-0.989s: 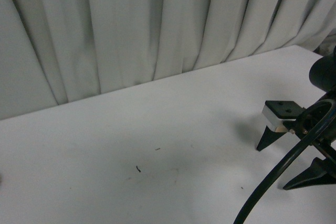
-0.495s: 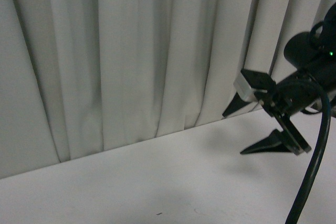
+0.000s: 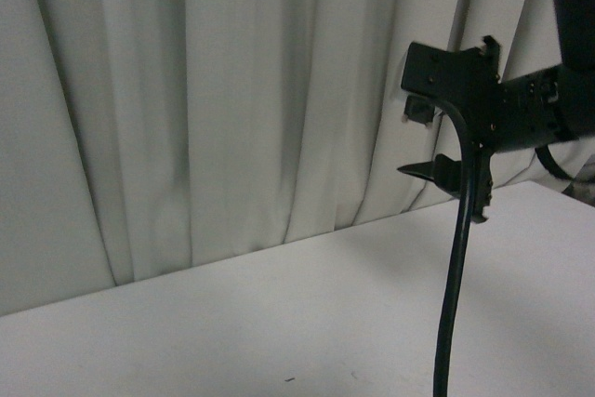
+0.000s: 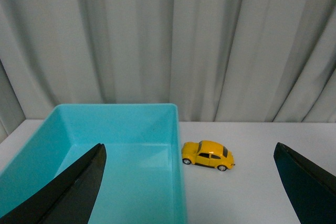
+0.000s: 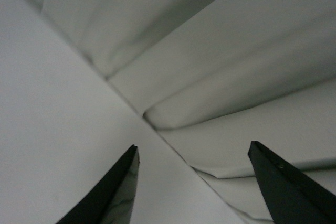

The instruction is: Wind up and store yellow beetle toy

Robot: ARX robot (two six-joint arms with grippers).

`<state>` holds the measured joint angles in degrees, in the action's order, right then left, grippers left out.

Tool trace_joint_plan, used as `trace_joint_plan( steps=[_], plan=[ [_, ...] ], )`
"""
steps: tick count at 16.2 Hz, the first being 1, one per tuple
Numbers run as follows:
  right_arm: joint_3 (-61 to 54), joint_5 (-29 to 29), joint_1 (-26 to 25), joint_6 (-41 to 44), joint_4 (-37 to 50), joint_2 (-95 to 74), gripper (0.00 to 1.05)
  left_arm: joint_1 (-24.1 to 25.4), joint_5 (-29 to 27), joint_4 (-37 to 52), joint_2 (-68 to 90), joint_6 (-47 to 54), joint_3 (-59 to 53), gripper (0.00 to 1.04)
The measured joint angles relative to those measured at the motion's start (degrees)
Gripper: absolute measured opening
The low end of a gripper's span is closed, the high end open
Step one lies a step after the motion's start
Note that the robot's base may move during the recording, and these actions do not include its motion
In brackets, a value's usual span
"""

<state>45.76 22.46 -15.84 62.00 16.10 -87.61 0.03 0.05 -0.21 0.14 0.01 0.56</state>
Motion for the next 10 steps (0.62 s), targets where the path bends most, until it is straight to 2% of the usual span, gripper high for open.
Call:
trace_joint_plan(
  steps=[1,2,3,4,7,8,10],
  plan=[
    [-9.3,-6.1,2.7,-18.4,14.5,6.3,0.58,0.0,-0.1,0.0,0.0,0.0,0.0,0.98],
    [-14.6,-9.7,4.3,-32.2,22.3,12.3,0.47,0.0,-0.1,0.0,0.0,0.0,0.0,0.98],
    [-22.9,-14.2,7.8,-51.4,22.7,26.5,0.24,0.0,-0.1,0.0,0.0,0.0,0.0,0.98],
    [-30.0,-16.3,9.7,-59.1,22.9,32.3,0.02,0.0,-0.1,0.0,0.0,0.0,0.0,0.98],
    [-35.1,-18.3,11.6,-60.7,22.3,38.5,0.02,0.0,-0.1,0.0,0.0,0.0,0.0,0.98],
    [-36.0,-21.3,13.9,-61.0,21.8,40.2,0.02,0.0,-0.1,0.0,0.0,0.0,0.0,0.98],
    [-38.0,-21.6,16.2,-61.0,20.4,42.9,0.02,0.0,-0.1,0.0,0.0,0.0,0.0,0.98]
  ],
)
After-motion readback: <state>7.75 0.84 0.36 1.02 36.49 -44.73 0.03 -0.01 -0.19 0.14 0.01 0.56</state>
